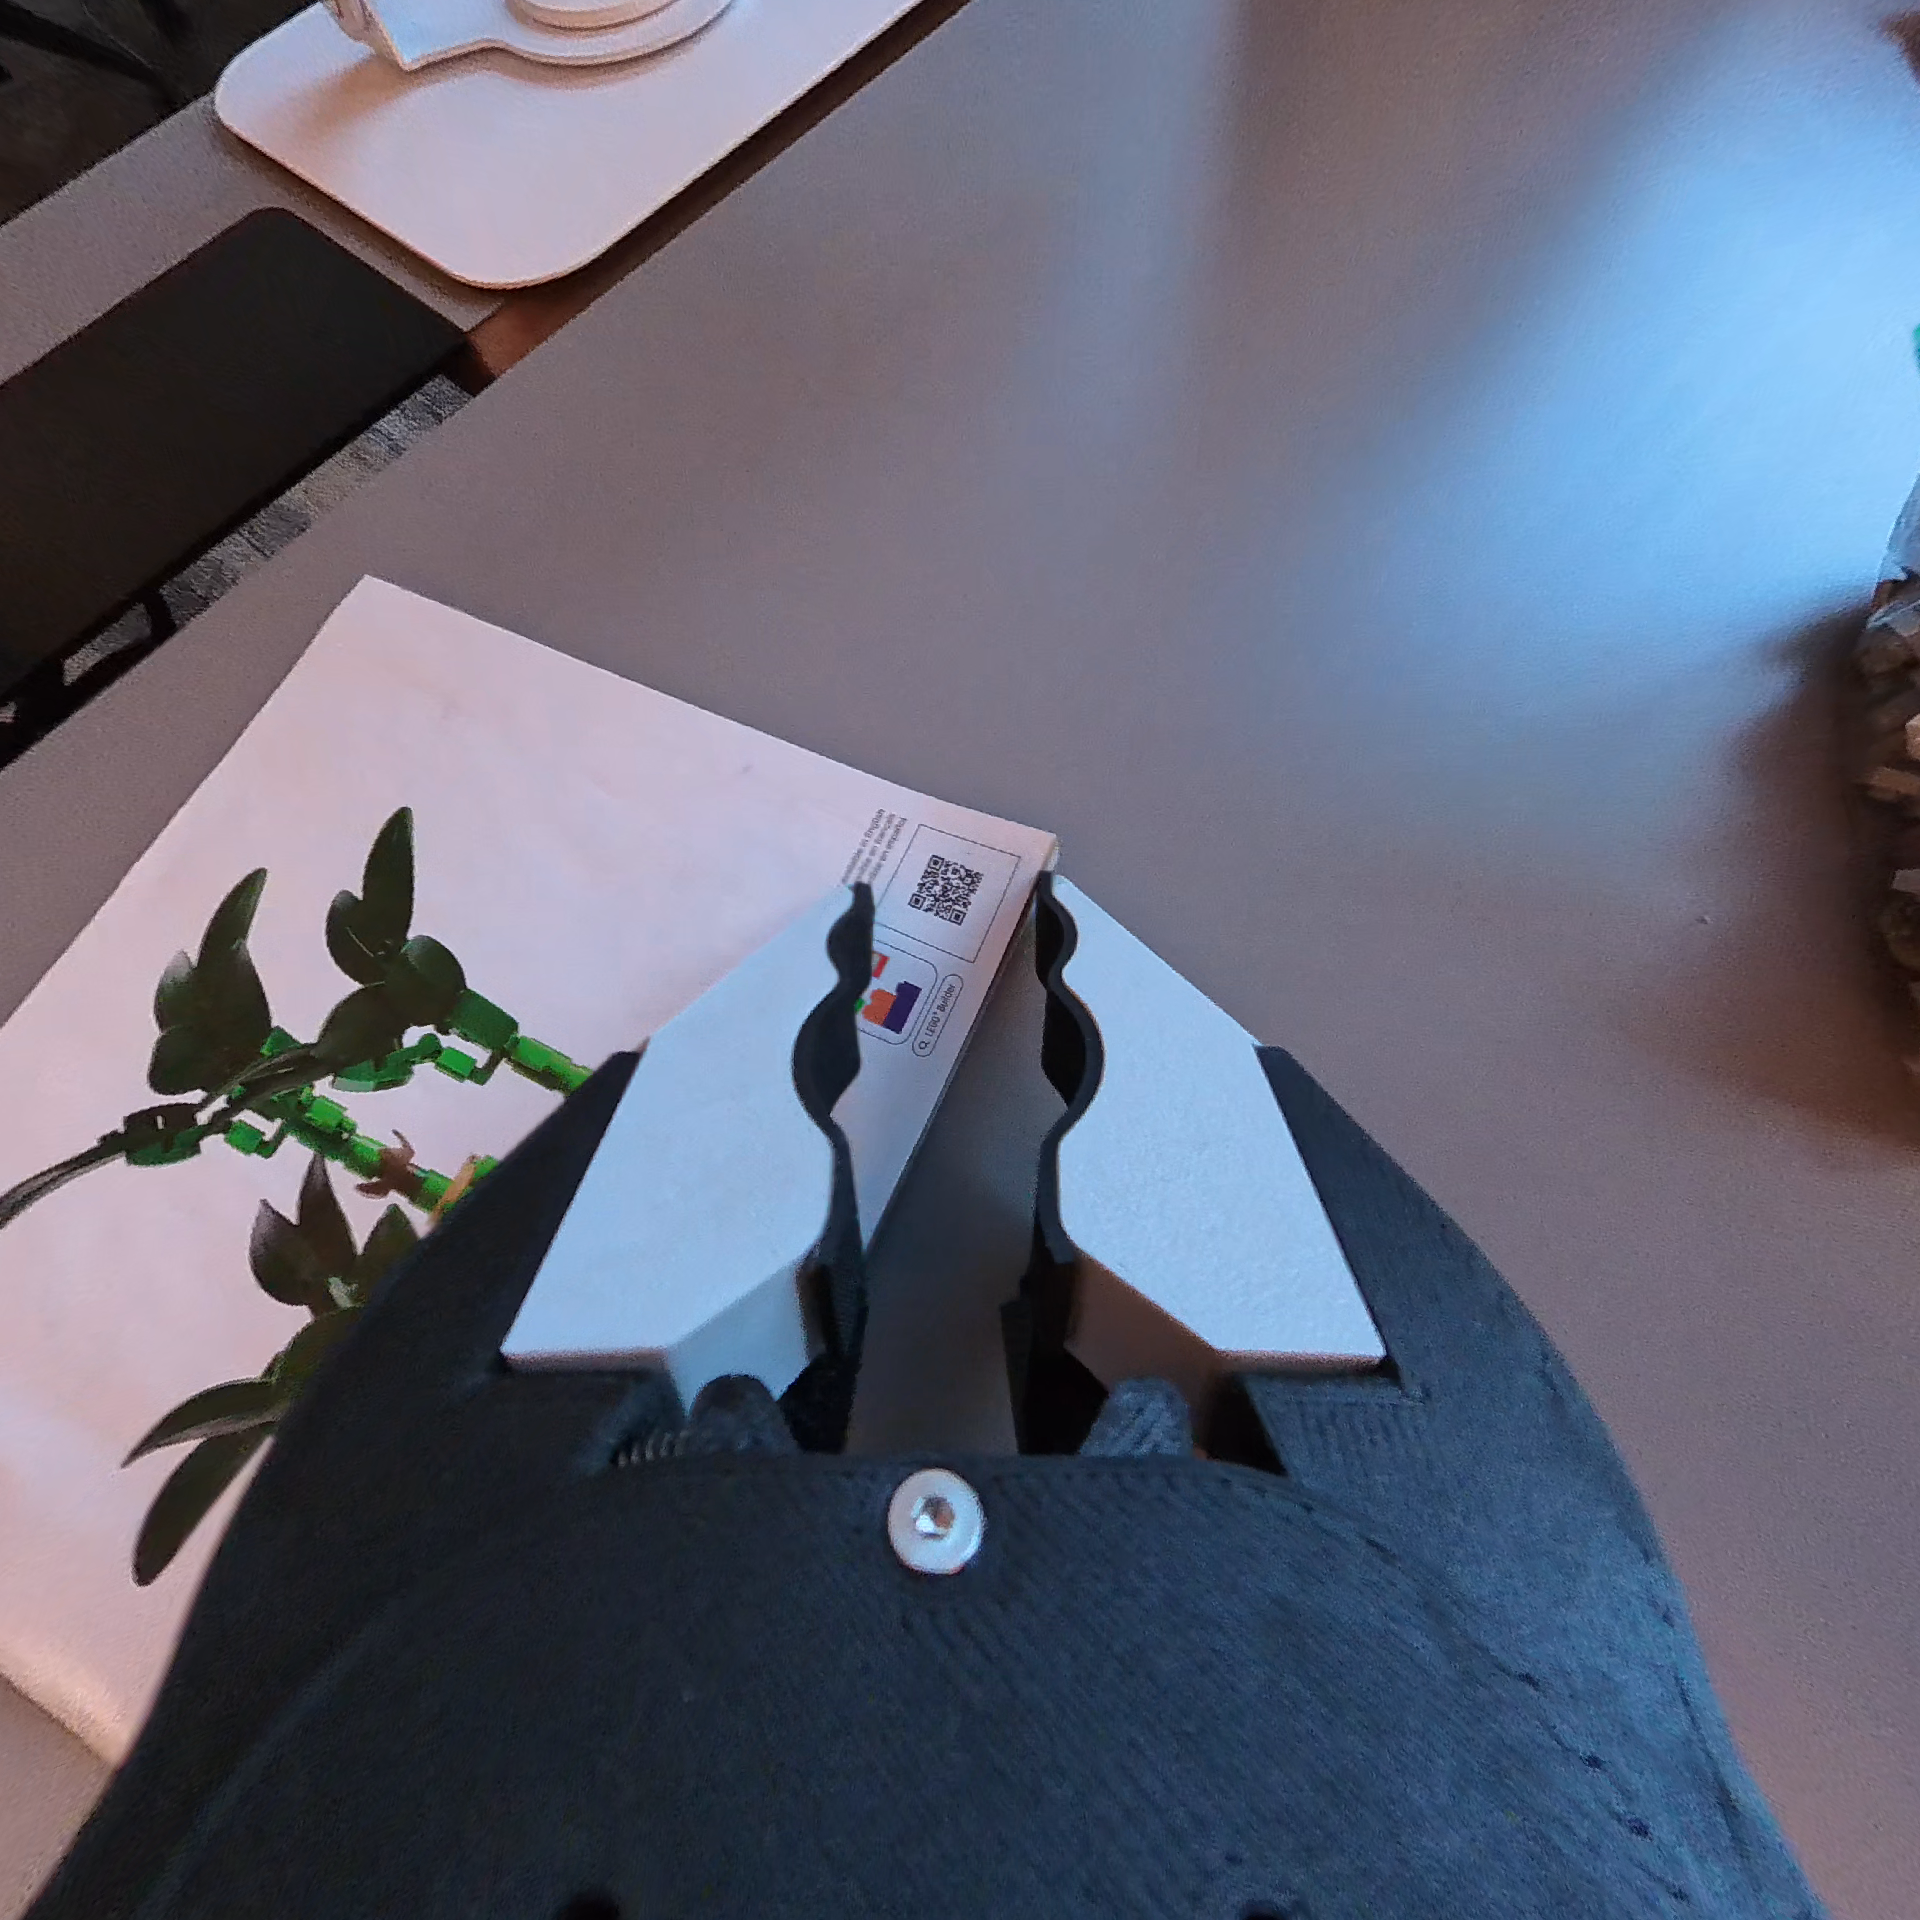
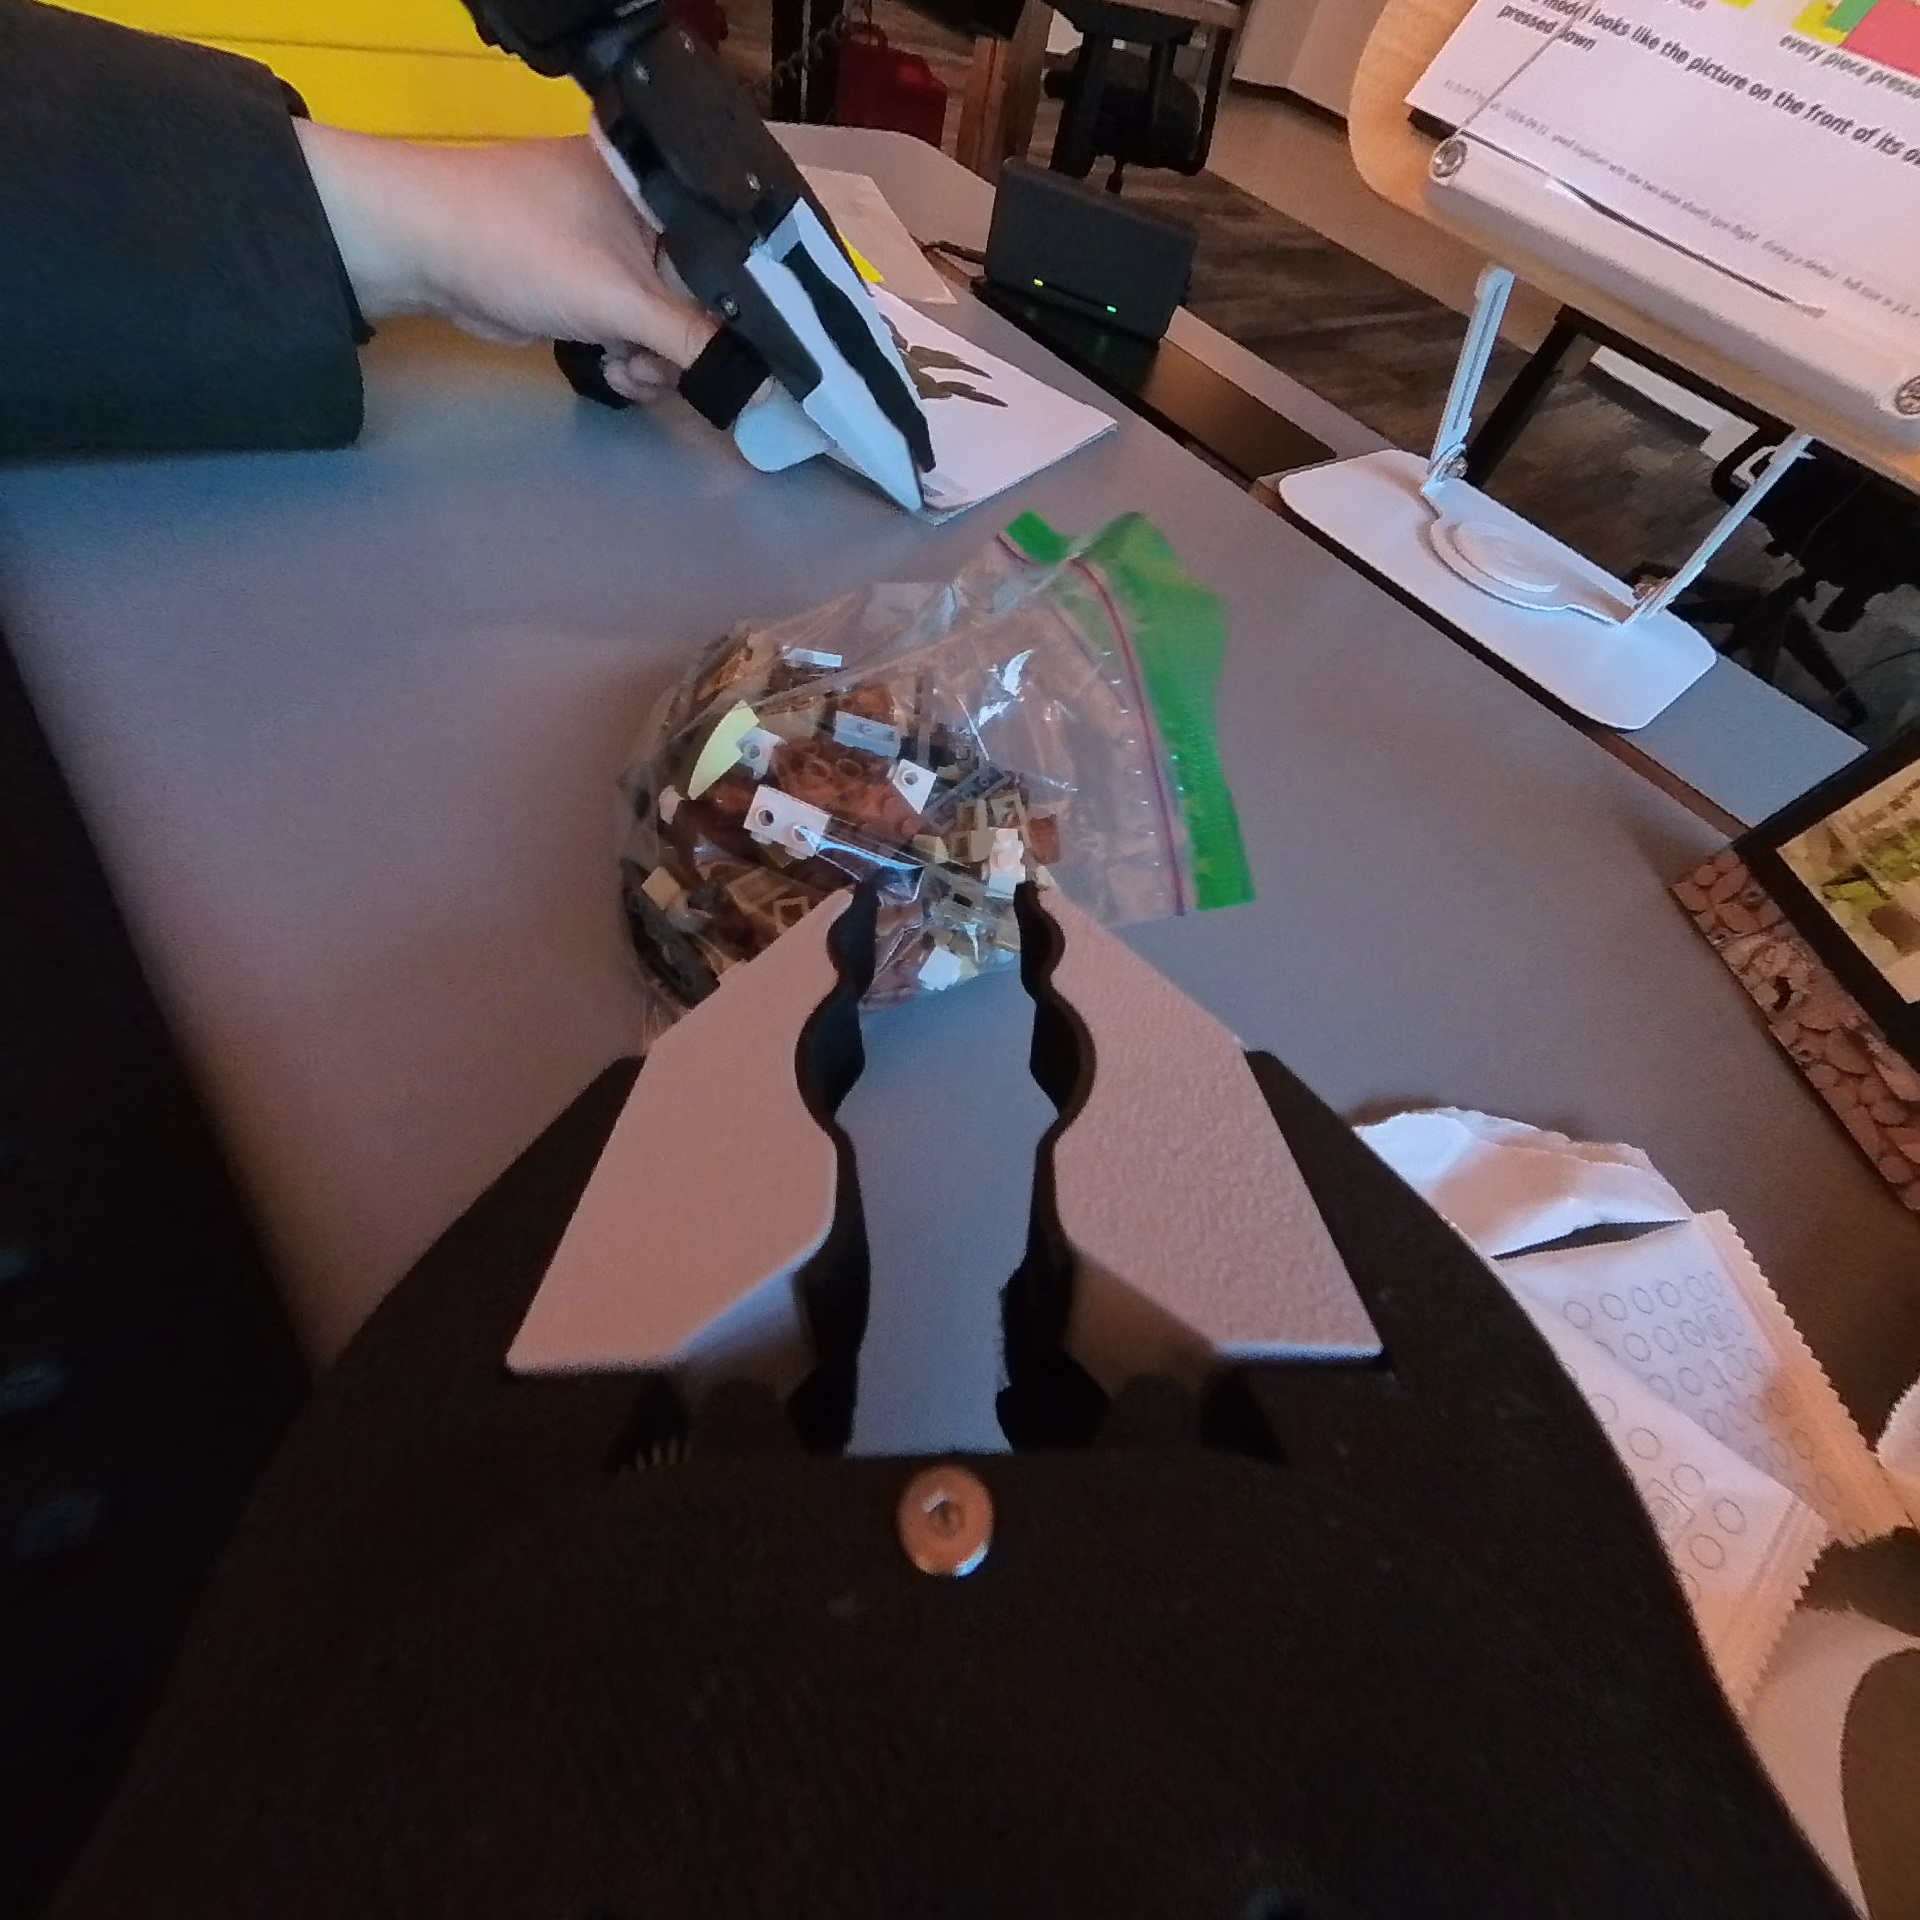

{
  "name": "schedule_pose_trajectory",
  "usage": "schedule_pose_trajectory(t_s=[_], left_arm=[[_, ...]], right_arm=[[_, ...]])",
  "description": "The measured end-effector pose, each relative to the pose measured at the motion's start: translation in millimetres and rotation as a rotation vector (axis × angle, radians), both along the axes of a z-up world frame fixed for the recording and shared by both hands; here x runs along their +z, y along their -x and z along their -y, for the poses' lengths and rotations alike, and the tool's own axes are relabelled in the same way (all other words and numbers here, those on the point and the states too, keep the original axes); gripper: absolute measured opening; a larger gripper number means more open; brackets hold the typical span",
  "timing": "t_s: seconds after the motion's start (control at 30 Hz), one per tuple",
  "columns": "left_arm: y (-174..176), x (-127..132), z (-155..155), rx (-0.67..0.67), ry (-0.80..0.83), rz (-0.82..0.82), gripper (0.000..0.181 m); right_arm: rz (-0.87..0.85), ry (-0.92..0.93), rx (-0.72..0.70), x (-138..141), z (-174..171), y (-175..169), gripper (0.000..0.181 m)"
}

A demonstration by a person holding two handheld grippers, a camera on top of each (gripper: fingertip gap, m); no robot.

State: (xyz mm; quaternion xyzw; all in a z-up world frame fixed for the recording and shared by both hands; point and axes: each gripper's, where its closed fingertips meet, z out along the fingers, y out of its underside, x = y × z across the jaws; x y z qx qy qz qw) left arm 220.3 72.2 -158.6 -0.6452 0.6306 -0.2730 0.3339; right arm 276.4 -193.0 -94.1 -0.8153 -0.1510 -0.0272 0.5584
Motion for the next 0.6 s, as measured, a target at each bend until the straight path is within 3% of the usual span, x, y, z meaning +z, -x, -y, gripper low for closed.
schedule_pose_trajectory(t_s=[0.2, 0.4, 0.6], left_arm=[[1.4, 2.7, -2.3, 0.016, 0.072, 0.023, 0.025], [3.0, 3.4, -5.1, 0.034, 0.120, 0.032, 0.000], [5.5, 18.3, -14.2, 0.081, 0.144, 0.091, 0.000]], right_arm=[[0.005, 0.005, 0.002, -1.0, 0.0, 0.6, 0.027], [0.006, 0.008, 0.004, -1.7, -0.1, 0.9, 0.027], [0.008, 0.010, 0.003, -2.2, -0.3, 0.2, 0.027]])
